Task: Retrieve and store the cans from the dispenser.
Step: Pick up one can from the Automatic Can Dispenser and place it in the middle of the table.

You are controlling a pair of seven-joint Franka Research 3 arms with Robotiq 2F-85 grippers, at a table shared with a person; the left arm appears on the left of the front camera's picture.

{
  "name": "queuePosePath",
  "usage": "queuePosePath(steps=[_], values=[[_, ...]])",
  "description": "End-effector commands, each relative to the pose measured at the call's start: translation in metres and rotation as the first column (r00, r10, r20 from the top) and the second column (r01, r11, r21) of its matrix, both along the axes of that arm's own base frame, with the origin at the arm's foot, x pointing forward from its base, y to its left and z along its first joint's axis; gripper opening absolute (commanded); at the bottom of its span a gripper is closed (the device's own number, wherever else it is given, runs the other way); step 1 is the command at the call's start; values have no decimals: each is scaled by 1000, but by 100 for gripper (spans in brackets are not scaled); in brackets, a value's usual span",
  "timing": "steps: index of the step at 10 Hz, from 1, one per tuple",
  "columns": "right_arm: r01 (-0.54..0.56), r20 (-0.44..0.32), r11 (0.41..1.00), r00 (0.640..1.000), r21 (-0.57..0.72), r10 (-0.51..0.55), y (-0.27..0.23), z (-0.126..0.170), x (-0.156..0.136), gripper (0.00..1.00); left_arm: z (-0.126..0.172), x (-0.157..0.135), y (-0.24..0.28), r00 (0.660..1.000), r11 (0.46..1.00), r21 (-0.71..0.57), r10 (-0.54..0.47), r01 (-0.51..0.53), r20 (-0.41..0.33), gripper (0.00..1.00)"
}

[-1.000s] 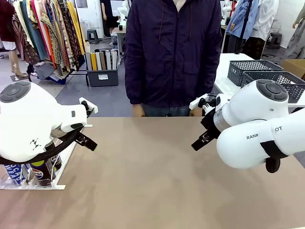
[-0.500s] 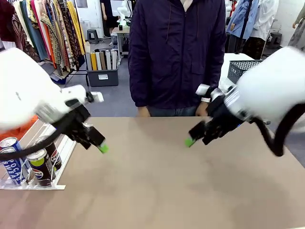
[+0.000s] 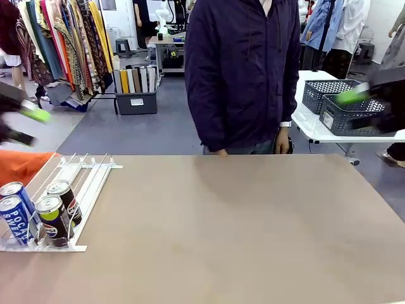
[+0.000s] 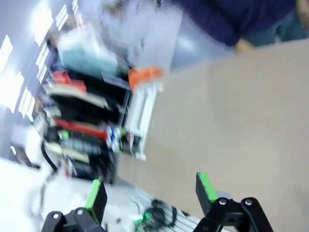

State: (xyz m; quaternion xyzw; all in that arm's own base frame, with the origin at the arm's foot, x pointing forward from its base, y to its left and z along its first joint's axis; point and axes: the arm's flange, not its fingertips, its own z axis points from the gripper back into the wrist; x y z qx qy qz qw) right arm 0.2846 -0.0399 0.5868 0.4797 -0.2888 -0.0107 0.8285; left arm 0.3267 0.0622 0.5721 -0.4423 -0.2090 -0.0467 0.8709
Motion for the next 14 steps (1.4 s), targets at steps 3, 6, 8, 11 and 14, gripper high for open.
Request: queuePosePath(steps=[3, 6, 8, 11, 14], values=[[249, -67, 910, 968, 331, -240, -108, -116, -57, 100, -76, -44, 130, 902, 861, -311, 430, -403, 23, 100], [288, -166, 917, 954, 277, -250, -110, -133, -31, 100, -79, -66, 155, 886, 841, -302, 463, -449, -28, 100], [323, -154, 887, 945, 331, -287, -182, -88, -36, 100, -79, -66, 155, 886, 841, -302, 463, -449, -28, 100], [323, -154, 887, 945, 331, -287, -182, -88, -36, 100, -79, -66, 155, 886, 841, -302, 463, -449, -28, 100], [323, -154, 887, 945, 331, -287, -182, -88, -36, 100, -47, -71, 107, 927, 902, 213, 362, -375, 98, 100]])
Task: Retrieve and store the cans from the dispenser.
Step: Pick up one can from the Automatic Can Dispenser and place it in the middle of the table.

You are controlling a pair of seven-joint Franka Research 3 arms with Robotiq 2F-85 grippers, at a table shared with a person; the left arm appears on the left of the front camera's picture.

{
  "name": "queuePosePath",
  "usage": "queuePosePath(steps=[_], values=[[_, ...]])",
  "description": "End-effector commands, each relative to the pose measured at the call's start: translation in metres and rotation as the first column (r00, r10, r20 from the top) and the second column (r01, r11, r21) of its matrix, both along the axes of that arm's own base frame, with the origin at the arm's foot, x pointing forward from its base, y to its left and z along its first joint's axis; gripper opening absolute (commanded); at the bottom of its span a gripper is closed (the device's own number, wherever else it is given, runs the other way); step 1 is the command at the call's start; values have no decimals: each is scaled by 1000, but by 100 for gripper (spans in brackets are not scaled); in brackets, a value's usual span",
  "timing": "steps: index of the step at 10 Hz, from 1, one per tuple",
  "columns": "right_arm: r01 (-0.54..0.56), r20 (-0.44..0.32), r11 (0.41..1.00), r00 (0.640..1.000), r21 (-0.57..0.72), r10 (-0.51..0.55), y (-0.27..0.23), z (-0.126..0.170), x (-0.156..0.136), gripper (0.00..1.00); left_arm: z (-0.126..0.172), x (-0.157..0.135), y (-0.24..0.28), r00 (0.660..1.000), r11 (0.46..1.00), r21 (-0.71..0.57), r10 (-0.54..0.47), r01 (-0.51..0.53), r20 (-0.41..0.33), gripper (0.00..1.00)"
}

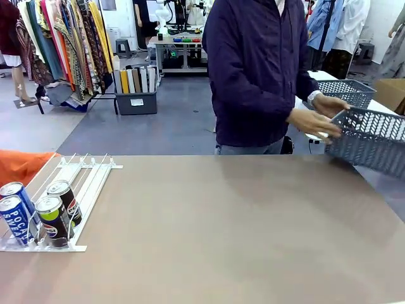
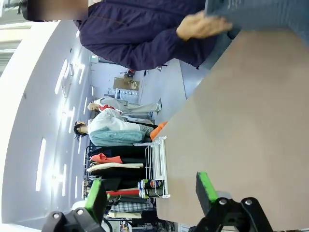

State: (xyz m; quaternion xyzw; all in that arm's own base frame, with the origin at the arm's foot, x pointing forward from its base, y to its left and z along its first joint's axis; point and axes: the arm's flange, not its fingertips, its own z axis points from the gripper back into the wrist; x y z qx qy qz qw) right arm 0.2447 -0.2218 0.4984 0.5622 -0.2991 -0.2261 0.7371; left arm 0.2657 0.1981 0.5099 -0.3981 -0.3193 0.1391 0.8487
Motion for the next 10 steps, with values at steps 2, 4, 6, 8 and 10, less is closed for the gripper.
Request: queuePosePath(steps=[2, 4, 6, 8, 10], values=[[0, 36, 1000, 999, 4, 0, 0, 0, 4, 100, 30, 6, -86, 955, 748, 613, -95, 254, -280, 100], [0, 36, 1000, 999, 4, 0, 0, 0, 4, 100, 16, 34, -127, 891, 518, 761, -6, 391, -454, 100], [0, 36, 1000, 999, 4, 0, 0, 0, 4, 100, -3, 52, -150, 863, 469, 760, -8, 450, -506, 100], [0, 36, 1000, 999, 4, 0, 0, 0, 4, 100, 7, 51, -155, 904, 591, 729, 1, 344, -428, 100], [0, 36, 1000, 999, 4, 0, 0, 0, 4, 100, -8, 59, -164, 878, 547, 734, -5, 404, -479, 100]])
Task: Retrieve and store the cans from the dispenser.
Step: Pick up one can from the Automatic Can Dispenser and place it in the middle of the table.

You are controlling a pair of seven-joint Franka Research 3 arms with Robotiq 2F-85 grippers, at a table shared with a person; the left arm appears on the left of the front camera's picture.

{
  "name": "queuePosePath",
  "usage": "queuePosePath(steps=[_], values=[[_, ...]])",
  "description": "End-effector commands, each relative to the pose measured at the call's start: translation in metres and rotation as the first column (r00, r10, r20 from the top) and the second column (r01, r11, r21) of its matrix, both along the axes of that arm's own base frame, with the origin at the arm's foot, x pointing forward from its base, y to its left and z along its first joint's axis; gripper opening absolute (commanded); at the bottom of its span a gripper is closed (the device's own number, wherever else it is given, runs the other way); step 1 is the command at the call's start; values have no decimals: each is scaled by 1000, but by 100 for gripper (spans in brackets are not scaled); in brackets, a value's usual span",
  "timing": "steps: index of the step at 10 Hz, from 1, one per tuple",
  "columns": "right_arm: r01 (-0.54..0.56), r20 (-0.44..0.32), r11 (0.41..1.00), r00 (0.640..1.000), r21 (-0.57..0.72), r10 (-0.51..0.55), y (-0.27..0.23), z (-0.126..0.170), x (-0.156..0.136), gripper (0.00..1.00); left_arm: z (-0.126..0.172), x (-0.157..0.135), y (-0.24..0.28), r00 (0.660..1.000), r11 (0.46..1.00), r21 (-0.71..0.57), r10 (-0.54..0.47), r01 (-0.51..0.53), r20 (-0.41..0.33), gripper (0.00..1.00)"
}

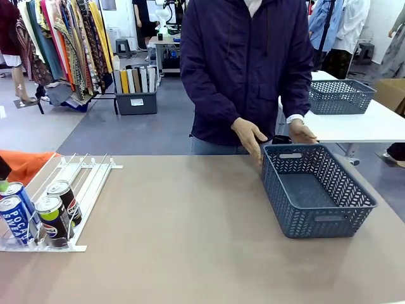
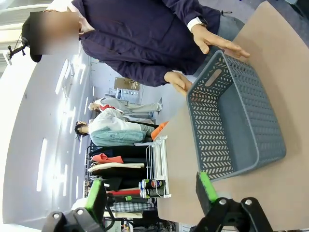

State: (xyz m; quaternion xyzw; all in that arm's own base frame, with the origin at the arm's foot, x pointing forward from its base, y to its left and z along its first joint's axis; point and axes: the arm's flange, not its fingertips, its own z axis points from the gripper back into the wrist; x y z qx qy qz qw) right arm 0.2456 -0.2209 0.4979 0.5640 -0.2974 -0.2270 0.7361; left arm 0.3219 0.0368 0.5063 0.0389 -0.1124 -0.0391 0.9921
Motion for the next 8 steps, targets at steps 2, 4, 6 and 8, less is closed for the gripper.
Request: queuePosePath(steps=[2, 4, 6, 8], values=[[1, 38, 1000, 999, -2, -1, -1, 1, 3, 100, -41, 19, 4, 994, 997, -72, 14, -22, -109, 100], [1, 38, 1000, 999, -2, -1, -1, 1, 3, 100, -61, 30, 12, 989, 980, -196, -4, -25, -145, 100], [1, 38, 1000, 999, -2, -1, -1, 1, 3, 100, -73, 35, 15, 983, 981, -185, 29, -63, -179, 100], [1, 38, 1000, 999, -2, -1, -1, 1, 3, 100, -84, 45, 15, 980, 979, -183, 48, -84, -191, 100]])
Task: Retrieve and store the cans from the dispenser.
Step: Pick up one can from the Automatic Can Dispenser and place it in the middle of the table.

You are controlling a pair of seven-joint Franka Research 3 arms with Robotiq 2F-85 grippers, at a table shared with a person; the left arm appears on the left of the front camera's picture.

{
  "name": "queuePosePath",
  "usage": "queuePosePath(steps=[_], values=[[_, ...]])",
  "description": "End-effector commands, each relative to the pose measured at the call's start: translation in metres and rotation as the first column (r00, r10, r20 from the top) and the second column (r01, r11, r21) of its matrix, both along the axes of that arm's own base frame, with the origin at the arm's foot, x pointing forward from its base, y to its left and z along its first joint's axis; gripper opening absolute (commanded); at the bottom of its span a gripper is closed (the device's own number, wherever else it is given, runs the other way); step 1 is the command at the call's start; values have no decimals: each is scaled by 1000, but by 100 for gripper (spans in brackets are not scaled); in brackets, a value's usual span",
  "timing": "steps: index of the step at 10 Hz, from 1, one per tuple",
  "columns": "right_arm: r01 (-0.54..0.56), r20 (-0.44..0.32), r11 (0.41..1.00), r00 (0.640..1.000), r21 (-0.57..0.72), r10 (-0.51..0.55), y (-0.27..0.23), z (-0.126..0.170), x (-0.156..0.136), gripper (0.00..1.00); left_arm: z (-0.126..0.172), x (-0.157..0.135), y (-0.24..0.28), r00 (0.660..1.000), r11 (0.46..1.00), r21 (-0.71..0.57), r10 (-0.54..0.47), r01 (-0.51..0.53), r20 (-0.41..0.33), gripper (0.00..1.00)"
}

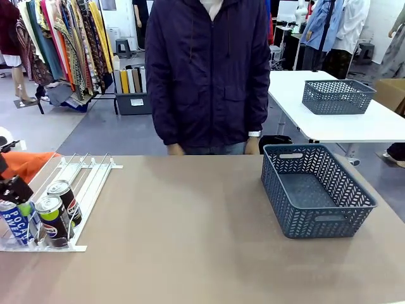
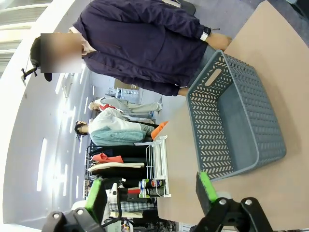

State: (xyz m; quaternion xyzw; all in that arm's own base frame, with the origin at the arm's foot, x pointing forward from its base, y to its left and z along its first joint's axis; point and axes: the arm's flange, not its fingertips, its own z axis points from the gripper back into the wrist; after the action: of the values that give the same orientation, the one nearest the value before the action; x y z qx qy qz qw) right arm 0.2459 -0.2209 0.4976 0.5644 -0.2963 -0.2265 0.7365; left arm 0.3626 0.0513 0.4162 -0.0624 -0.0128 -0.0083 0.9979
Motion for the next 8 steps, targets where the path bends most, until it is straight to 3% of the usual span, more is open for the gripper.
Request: queuePosePath(steps=[1, 8], values=[[4, 39, 1000, 999, -2, -3, -1, 1, 3, 100, 3, 8, 1, 999, 1000, 16, 26, -26, 23, 100], [4, 39, 1000, 999, -2, -3, -1, 1, 3, 100, -9, 19, 5, 997, 997, 24, 68, -69, 36, 100]])
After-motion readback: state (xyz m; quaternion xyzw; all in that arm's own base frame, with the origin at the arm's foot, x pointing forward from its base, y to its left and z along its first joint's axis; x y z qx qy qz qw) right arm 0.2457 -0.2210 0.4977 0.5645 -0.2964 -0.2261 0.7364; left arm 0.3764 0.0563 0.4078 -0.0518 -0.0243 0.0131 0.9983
